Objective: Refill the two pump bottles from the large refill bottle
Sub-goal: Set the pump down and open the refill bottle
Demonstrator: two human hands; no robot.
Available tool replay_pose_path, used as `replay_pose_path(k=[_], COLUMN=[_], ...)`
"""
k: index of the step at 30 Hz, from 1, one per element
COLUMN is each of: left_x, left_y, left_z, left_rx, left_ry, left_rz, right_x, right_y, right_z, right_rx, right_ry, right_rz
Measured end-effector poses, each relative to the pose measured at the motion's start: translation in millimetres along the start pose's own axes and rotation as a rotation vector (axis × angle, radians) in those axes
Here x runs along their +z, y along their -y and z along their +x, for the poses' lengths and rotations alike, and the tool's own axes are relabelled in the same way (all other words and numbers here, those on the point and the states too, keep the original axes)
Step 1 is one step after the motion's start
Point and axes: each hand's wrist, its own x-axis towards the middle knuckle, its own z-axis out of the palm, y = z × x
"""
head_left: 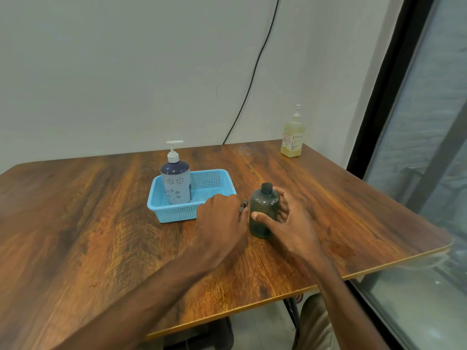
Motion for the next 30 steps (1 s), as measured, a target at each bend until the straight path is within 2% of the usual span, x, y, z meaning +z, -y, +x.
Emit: replay_pose_path(k=[6, 13, 20, 25, 30], left_x=[-12, -14, 15, 53, 97], left_y=[0, -1, -4, -13, -13], left_z=[14, 47, 117, 183, 230], left_rx=[0.009, -0.018, 0.098, 0.208, 0.242], left_ry=[-0.017, 0.017, 0.051, 0.245, 0.631], left_rz=[-0.034, -0.102, -0.29, -0.268, -0.086], right_x=[-18, -39, -56, -62, -71], right_y=[-8, -8, -15, -43, -88], right_z=[5, 21, 60, 112, 179], right_rx=[0.108, 0.095, 0.133, 0.227, 0.306], right_ry=[0.094, 0.179, 0.026, -0.087, -0.143], right_rz=[0.023, 0.099, 0.125, 0.086, -0.014])
